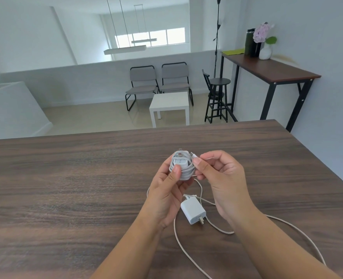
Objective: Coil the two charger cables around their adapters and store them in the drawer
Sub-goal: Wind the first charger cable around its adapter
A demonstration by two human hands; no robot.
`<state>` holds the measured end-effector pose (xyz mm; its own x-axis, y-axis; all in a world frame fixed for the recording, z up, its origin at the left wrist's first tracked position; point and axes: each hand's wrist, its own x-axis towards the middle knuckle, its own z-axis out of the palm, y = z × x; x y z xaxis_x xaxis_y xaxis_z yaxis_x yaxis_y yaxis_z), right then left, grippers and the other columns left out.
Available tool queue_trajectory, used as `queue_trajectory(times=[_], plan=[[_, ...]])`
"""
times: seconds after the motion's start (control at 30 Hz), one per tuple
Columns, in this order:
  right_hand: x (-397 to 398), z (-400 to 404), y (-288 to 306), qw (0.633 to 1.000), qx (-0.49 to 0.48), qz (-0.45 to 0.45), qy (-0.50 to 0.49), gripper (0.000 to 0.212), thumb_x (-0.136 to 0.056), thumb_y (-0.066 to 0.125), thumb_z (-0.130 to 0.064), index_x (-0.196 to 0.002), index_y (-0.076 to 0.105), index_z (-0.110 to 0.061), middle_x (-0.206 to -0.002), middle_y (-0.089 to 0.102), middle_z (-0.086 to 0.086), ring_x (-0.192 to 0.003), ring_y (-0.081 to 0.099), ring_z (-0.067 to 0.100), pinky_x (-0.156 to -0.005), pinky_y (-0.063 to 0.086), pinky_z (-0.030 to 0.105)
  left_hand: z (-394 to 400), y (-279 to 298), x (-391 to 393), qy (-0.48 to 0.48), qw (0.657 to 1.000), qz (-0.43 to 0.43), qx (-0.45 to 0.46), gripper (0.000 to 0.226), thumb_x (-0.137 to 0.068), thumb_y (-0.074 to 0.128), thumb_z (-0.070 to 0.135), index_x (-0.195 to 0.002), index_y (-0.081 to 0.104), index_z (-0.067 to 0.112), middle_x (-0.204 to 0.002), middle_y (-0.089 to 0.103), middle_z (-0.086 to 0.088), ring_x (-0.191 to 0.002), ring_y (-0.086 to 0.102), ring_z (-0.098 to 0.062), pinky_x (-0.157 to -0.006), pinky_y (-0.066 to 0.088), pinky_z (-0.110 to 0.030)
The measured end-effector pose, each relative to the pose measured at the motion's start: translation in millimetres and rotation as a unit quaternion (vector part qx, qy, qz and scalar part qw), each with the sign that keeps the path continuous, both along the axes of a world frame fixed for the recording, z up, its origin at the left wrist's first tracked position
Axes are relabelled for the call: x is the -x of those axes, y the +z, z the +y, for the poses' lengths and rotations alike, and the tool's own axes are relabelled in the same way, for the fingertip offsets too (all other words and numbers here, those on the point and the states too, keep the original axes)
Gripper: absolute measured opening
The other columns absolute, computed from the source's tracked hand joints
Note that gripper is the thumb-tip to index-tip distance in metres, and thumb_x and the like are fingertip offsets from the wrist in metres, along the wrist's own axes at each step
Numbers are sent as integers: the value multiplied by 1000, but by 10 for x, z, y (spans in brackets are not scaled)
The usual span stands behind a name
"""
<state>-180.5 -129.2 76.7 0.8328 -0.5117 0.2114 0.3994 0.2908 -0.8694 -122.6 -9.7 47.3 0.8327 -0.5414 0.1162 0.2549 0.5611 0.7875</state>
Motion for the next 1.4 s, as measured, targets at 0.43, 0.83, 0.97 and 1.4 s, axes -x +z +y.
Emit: queue_trajectory(times=[0.43, 0.83, 0.97, 1.4], plan=[[26, -304, -148, 860, 500, -44, -94, 21, -84, 73, -15, -104, 75, -13, -93, 65, -1, -84, 64, 7, -79, 50, 15, -45, 78, 79, 33, 998, 60, -6, 52, -92, 58, 28, -135, 47, -1, -122, 61, -19, -109, 61, -28, -91, 56, -36], [30, -171, -196, 898, 407, -57, -160, 12, -82, 74, -4, -92, 76, -9, -91, 72, -3, -85, 68, 4, -75, 52, 15, -74, 179, 76, 61, 990, 119, 52, 48, -92, 53, 30, -129, 53, 0, -121, 60, -21, -106, 63, -29, -76, 60, -30], [35, -187, -112, 933, 338, -37, -120, 13, -81, 75, -5, -92, 76, -11, -89, 71, -6, -83, 67, 6, -74, 51, 15, -41, 172, 75, 45, 995, 85, 25, 45, -93, 50, 30, -128, 54, 2, -119, 62, -18, -101, 66, -25, -77, 60, -30], [53, -146, -78, 979, 192, -32, -66, 15, -77, 75, 1, -87, 75, -10, -89, 72, 5, -83, 69, 12, -73, 54, 19, 12, 127, 114, -3, 998, 61, -28, 35, -94, 46, 32, -108, 73, 14, -110, 69, -8, -93, 66, -15, -75, 56, -24]])
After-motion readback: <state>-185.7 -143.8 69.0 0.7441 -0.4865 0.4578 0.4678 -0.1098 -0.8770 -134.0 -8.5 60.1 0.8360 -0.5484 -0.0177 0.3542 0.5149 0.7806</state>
